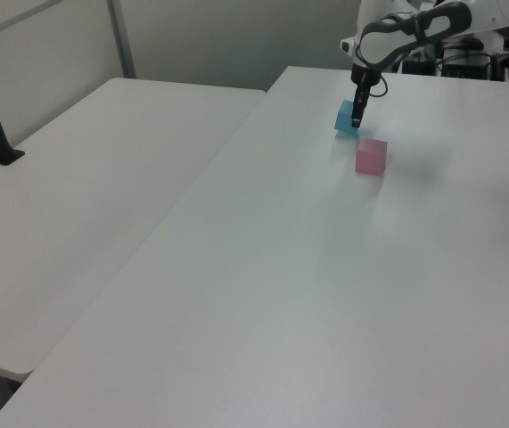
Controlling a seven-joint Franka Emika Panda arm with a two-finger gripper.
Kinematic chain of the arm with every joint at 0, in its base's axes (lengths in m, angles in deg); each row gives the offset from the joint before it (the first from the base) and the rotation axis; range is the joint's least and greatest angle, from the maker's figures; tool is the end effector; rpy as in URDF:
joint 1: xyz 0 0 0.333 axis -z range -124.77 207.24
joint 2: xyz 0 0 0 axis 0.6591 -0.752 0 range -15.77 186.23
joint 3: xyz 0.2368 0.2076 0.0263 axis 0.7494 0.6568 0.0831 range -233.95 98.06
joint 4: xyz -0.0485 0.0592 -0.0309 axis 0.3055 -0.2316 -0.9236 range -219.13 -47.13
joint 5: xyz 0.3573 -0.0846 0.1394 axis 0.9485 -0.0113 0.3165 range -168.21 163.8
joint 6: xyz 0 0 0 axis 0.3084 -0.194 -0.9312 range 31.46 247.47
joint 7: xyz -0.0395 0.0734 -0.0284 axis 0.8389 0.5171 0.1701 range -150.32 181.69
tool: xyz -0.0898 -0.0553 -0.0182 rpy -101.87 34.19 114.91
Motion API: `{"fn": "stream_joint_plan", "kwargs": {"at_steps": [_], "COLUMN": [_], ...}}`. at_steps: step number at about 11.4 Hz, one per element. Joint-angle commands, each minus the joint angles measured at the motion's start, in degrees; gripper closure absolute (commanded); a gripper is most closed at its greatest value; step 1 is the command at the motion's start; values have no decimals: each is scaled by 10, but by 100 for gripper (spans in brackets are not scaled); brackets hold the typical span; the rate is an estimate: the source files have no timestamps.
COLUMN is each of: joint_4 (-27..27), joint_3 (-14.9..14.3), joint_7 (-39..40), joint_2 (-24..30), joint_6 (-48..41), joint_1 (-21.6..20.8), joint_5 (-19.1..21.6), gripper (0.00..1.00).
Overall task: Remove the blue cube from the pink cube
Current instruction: 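Carry the blue cube away from the pink cube and lower it, then open the gripper to release the blue cube and raise away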
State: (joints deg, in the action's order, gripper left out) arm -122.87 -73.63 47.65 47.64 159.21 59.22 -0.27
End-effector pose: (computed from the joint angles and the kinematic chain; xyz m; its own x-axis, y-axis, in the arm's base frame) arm 0.6857 -0.2823 0.3406 0.9795 0.1577 0.1252 0.1437 -0.9830 0.1141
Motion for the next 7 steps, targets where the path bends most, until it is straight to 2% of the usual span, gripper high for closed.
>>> {"fn": "stream_joint_plan", "kwargs": {"at_steps": [1, 3, 4, 6, 7], "joint_4": [-9, -10, -22, -72, -87], "joint_3": [9, 9, 9, 10, 11], "joint_7": [11, 2, -24, -99, -143], "joint_2": [1, 12, 36, 116, 161], "joint_6": [8, 13, 8, 3, -34], "joint_1": [8, 9, 9, 9, 7], "joint_5": [-4, 1, 3, 4, 5], "gripper": [0, 0, 0, 0, 0]}}
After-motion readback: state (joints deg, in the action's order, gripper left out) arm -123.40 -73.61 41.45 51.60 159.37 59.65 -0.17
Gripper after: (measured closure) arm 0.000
